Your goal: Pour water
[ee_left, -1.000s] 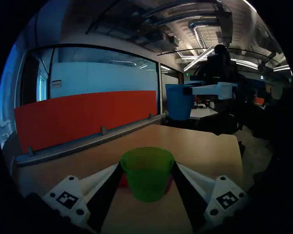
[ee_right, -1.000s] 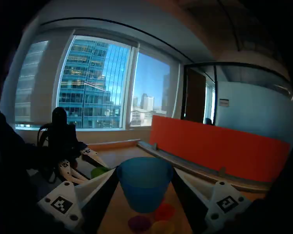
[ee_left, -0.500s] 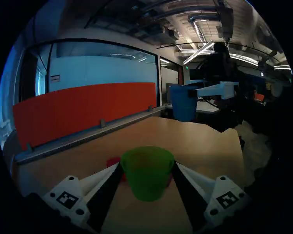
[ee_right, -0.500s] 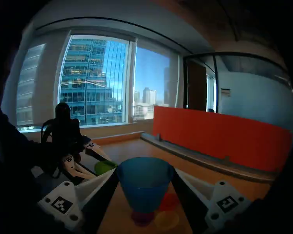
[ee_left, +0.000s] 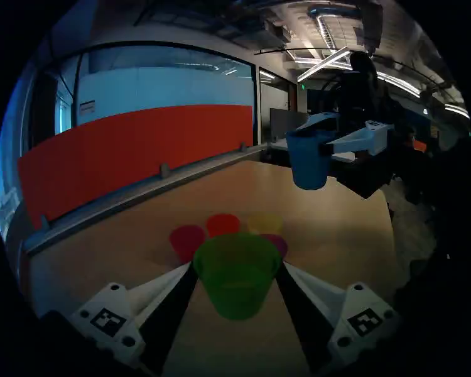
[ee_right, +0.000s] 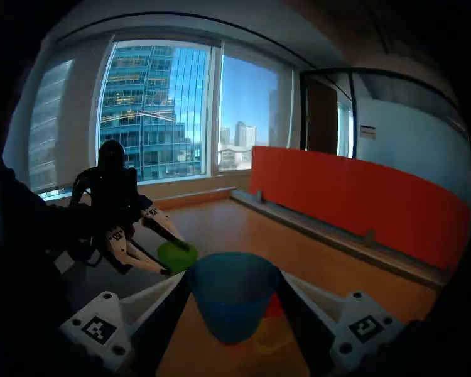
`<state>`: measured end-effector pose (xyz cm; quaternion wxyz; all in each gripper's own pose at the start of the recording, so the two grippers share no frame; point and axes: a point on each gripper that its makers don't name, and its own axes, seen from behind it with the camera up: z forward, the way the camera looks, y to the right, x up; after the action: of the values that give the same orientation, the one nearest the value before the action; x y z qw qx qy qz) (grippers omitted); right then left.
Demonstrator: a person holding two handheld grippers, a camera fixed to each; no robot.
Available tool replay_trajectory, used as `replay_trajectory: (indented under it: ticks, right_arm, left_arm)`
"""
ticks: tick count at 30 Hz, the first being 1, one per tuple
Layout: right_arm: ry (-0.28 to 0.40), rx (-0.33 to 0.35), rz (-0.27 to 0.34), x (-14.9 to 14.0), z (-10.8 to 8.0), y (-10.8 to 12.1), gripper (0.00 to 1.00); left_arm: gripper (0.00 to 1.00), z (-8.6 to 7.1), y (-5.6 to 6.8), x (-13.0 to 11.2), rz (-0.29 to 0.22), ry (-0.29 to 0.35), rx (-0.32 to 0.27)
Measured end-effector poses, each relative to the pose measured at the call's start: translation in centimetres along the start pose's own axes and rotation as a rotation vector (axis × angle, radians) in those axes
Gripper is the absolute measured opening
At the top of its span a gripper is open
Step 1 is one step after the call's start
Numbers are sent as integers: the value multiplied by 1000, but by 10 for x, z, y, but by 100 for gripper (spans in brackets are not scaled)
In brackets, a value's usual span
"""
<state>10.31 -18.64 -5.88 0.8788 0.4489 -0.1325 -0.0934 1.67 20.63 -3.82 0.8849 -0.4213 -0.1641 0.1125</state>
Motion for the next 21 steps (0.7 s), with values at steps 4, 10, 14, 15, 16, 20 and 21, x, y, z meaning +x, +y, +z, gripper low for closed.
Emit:
replay_trajectory:
  ticks: [4, 10, 14, 15, 16, 20, 21]
  right_arm:
    - [-32, 6, 5, -12, 1, 0, 93]
    - [-80, 21, 6, -30, 2, -1, 94]
    - [-122, 38, 6, -45, 3, -2, 94]
    - [-131, 42, 5, -48, 3, -3, 94]
    - [-140, 46, 3, -52, 3, -4, 94]
    - [-172, 56, -2, -63, 4, -3, 94]
    - [-179, 57, -3, -66, 4, -3, 94]
  left_arm:
    - [86, 3, 2, -7, 7, -32, -8]
    - [86, 10, 3, -17, 17, -74, -14]
    - [86, 14, 4, -24, 17, -99, -24]
    - [87, 14, 4, -26, 17, -105, -26]
    - [86, 15, 4, -29, 17, -113, -28]
    - [87, 19, 5, -37, 20, -138, -34]
    - [86, 20, 5, -38, 21, -143, -34]
